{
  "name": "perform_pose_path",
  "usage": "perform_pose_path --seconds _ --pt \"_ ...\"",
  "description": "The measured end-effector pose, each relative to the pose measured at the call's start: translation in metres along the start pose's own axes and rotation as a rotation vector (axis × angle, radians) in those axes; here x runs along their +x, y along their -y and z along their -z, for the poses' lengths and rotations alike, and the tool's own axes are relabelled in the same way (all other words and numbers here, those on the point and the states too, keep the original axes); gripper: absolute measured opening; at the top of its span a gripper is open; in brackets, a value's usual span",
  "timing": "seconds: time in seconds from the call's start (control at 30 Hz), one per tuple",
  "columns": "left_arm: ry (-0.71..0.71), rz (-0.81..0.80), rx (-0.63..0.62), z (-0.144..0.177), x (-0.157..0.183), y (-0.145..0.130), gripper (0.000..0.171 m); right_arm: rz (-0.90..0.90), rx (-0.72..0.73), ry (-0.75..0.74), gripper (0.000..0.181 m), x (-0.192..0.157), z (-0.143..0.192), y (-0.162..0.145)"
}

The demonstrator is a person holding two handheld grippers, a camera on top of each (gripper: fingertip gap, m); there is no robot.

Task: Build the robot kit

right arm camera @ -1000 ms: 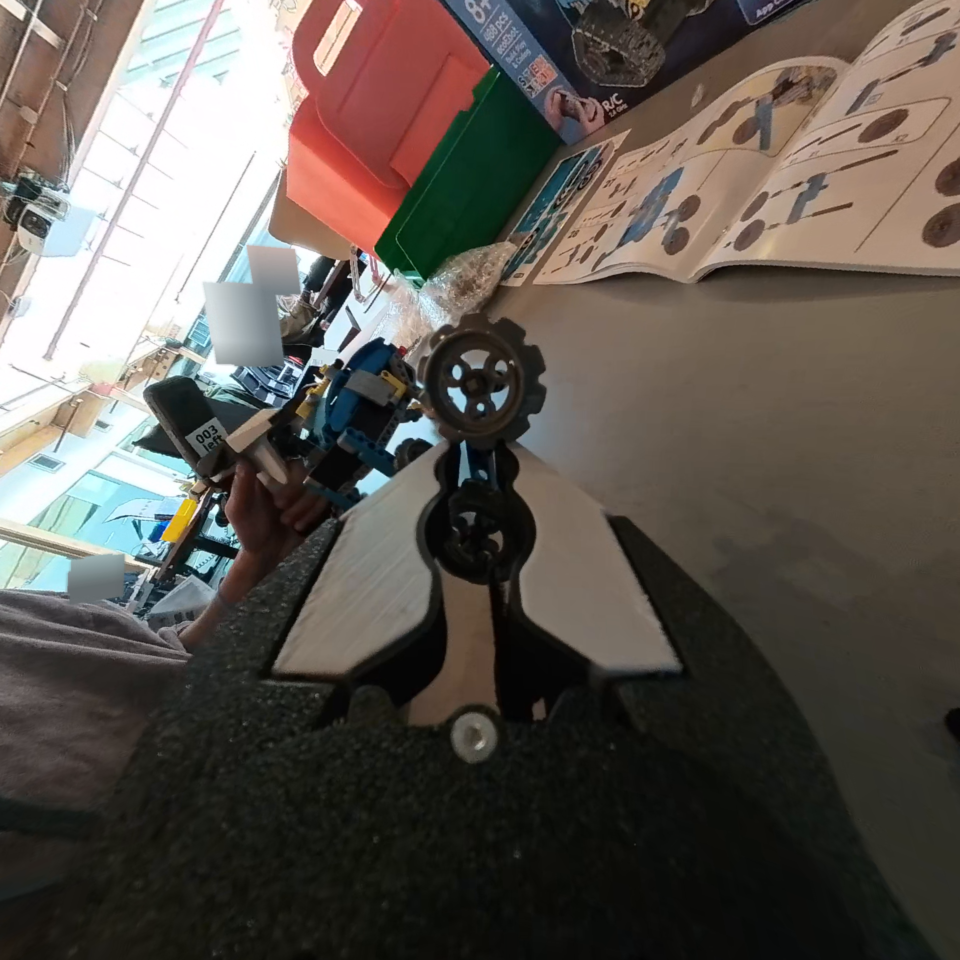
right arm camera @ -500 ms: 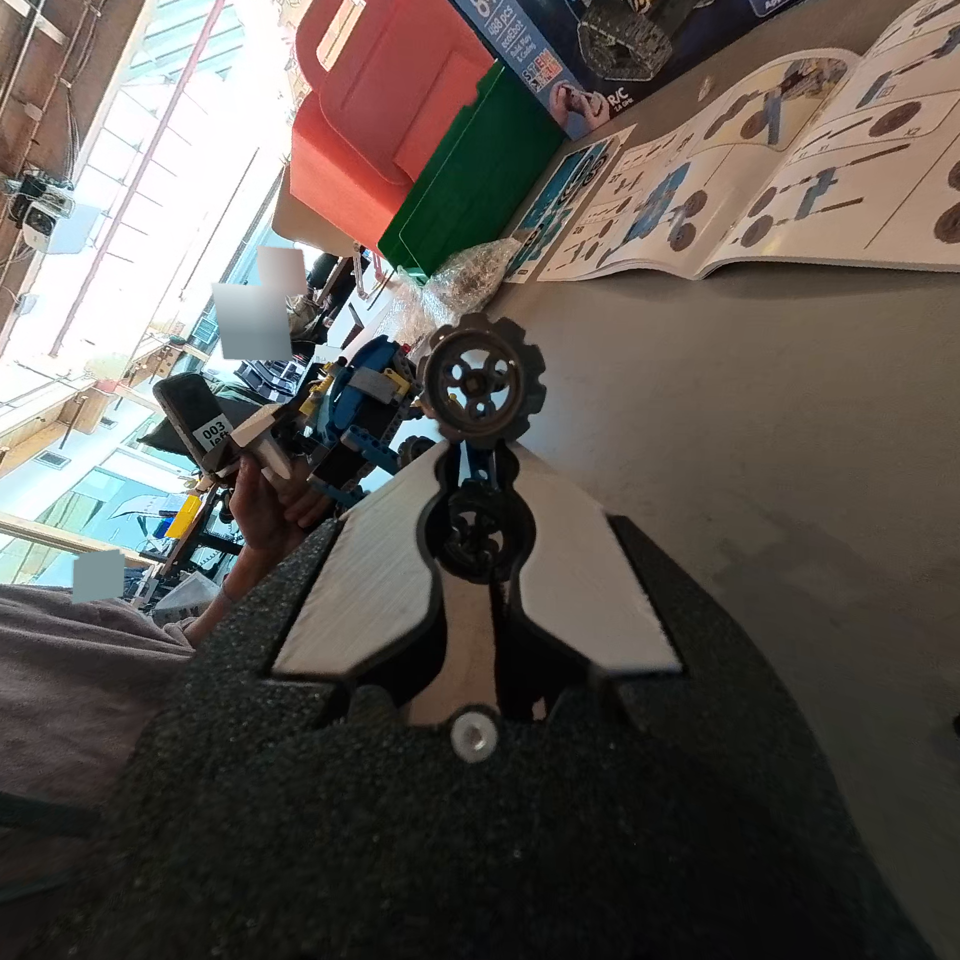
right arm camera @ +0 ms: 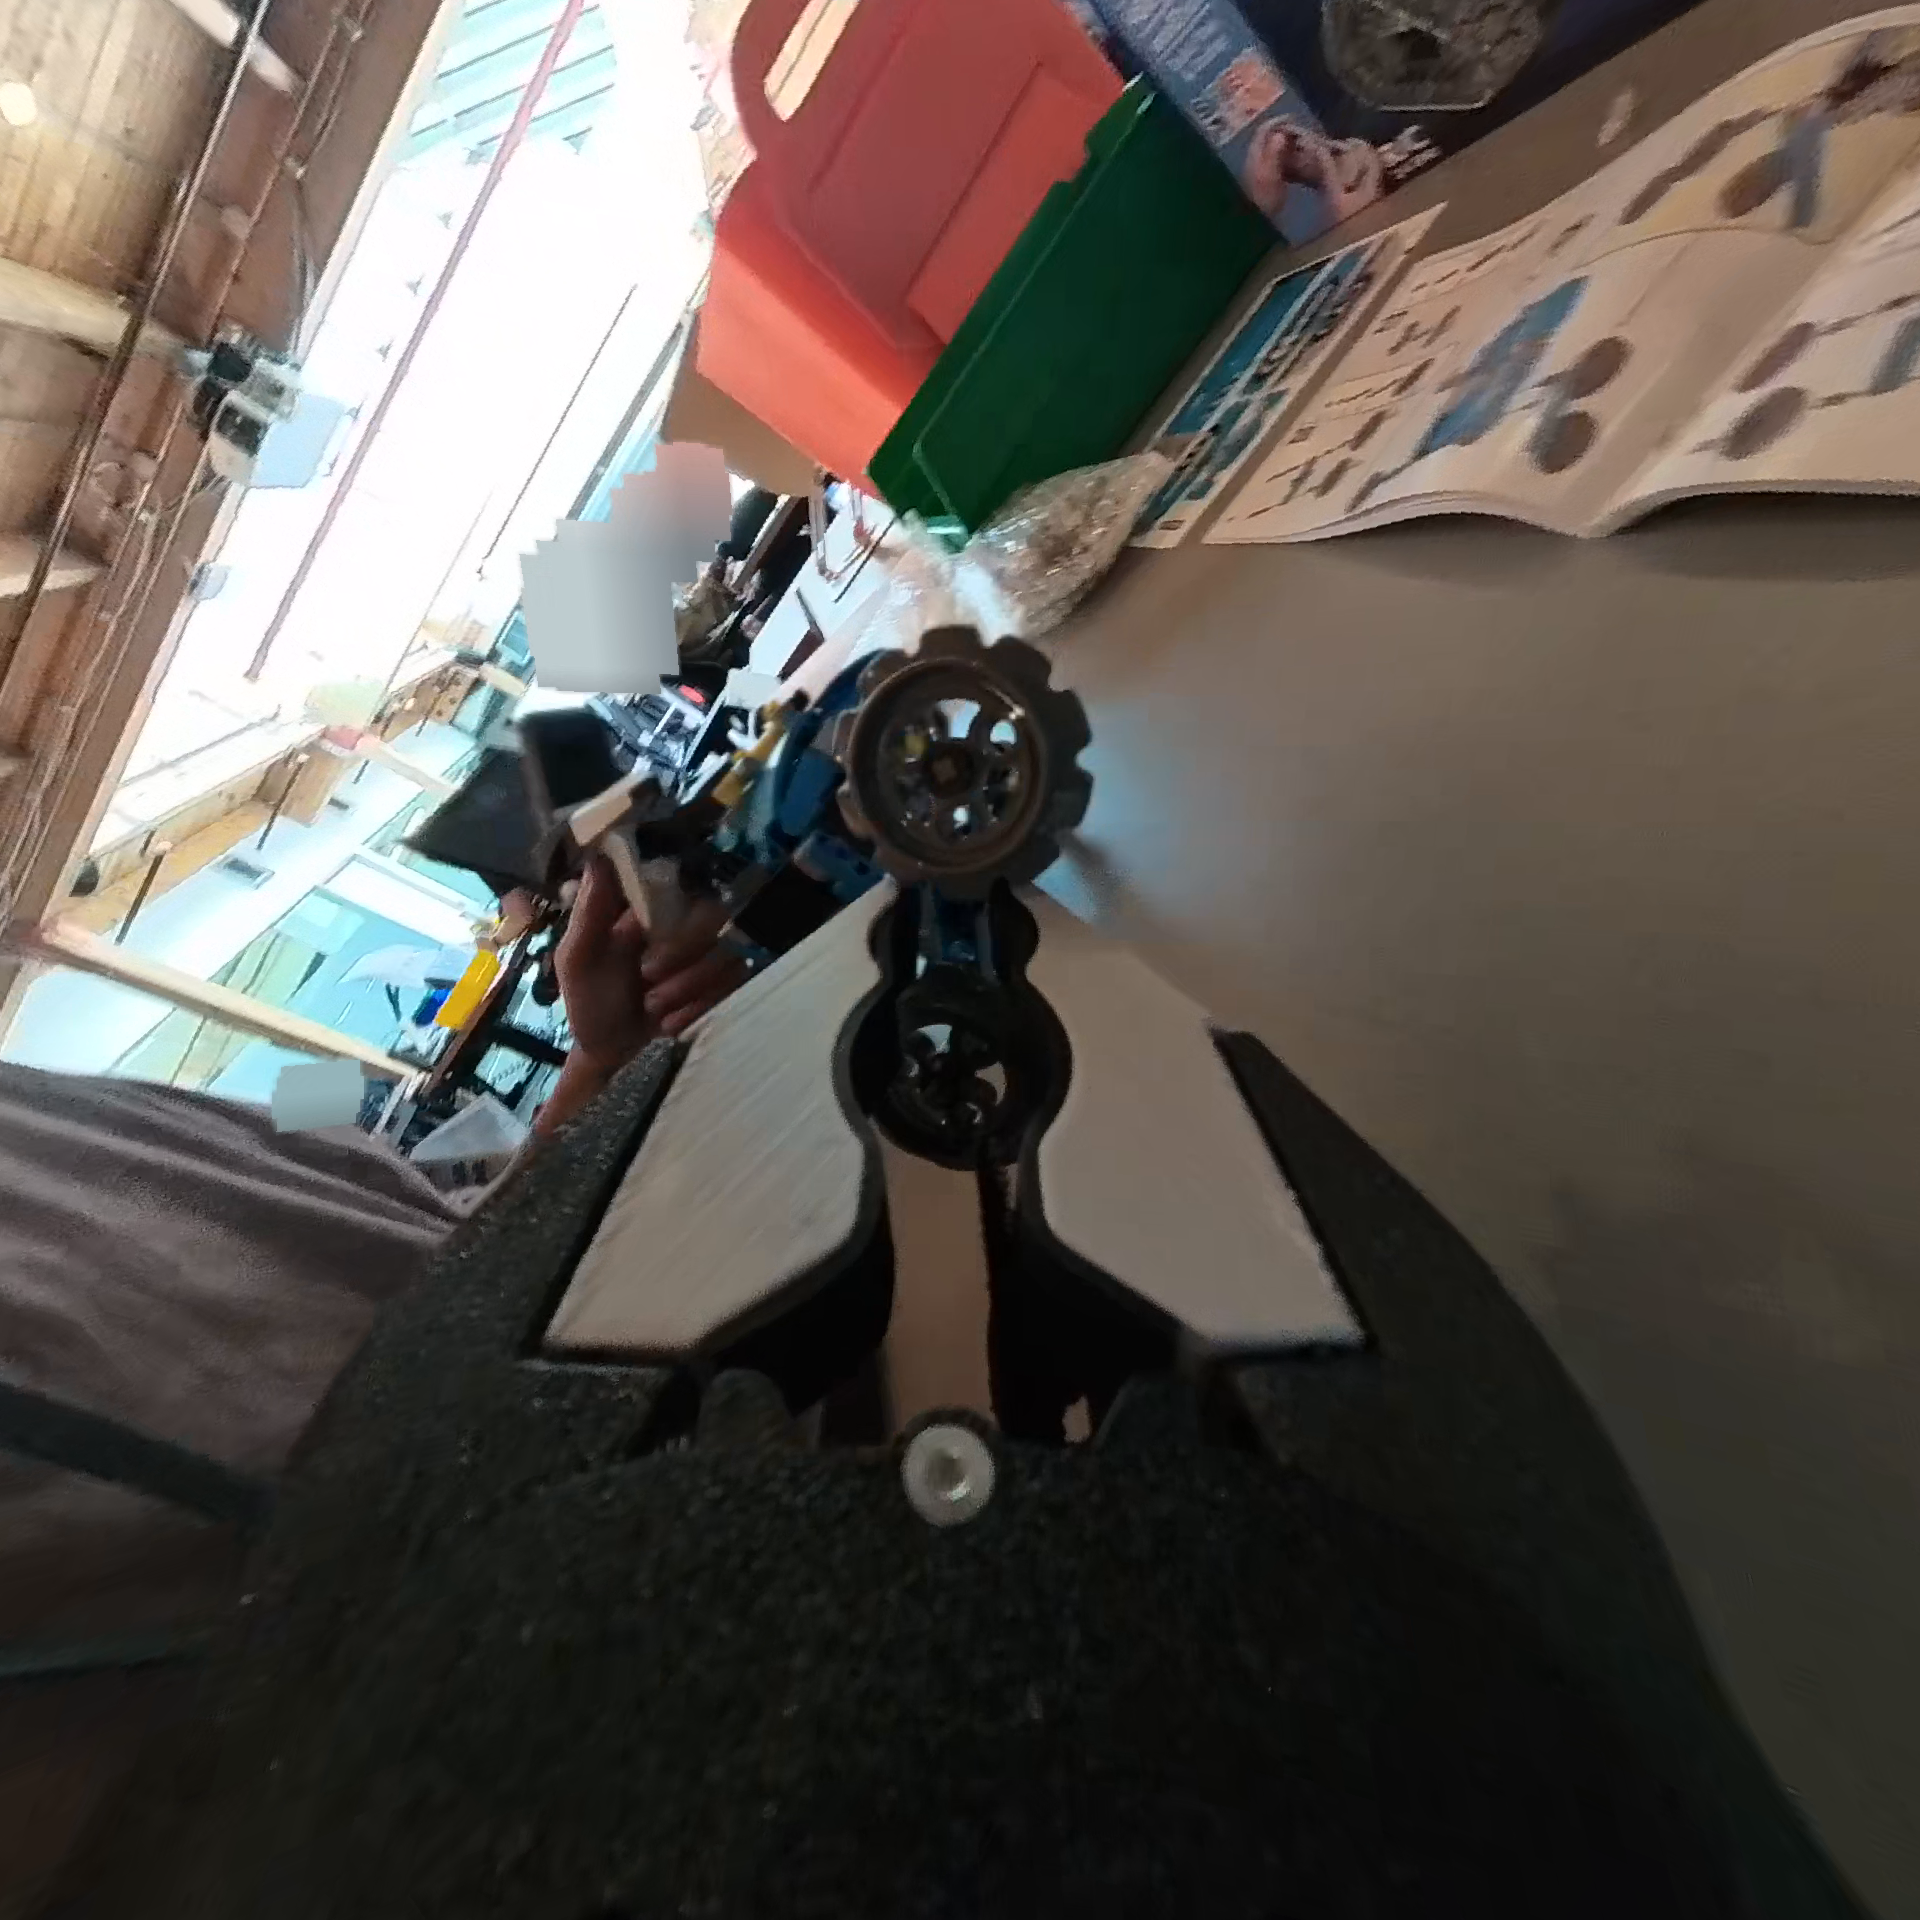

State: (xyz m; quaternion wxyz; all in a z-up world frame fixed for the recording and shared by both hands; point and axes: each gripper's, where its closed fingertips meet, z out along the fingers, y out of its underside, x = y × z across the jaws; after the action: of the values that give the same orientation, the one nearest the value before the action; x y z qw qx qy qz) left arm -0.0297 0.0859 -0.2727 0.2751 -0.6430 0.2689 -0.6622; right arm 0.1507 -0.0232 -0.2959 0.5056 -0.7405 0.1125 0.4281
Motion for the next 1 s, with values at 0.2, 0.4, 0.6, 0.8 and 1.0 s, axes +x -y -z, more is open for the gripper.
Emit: perform_pose_path --seconds 0.2,0.4,0.6,0.8,1.0 --pt "0.031 0.143 -0.042 0.004 -0.002 -0.010 0.077 0.042 -0.256 0.268 0.011 -0.044 -0.043 -0.023" --pt "0.042 0.355 -0.254 -0.011 -0.002 -0.049 0.094 -0.058 -0.455 0.434 0.010 -0.032 -0.090 -0.017" --pt "-0.032 0.504 -0.246 -0.025 -0.002 -0.046 0.088 -0.171 -0.536 0.534 0.010 -0.027 -0.100 -0.038" --pt "-0.061 0.598 -0.289 -0.033 -0.007 -0.053 0.074 -0.194 -0.575 0.614 0.009 -0.030 -0.094 -0.036" --pt "-0.089 0.604 -0.339 -0.037 -0.005 -0.057 0.071 -0.190 -0.587 0.615 0.010 -0.030 -0.096 -0.038"
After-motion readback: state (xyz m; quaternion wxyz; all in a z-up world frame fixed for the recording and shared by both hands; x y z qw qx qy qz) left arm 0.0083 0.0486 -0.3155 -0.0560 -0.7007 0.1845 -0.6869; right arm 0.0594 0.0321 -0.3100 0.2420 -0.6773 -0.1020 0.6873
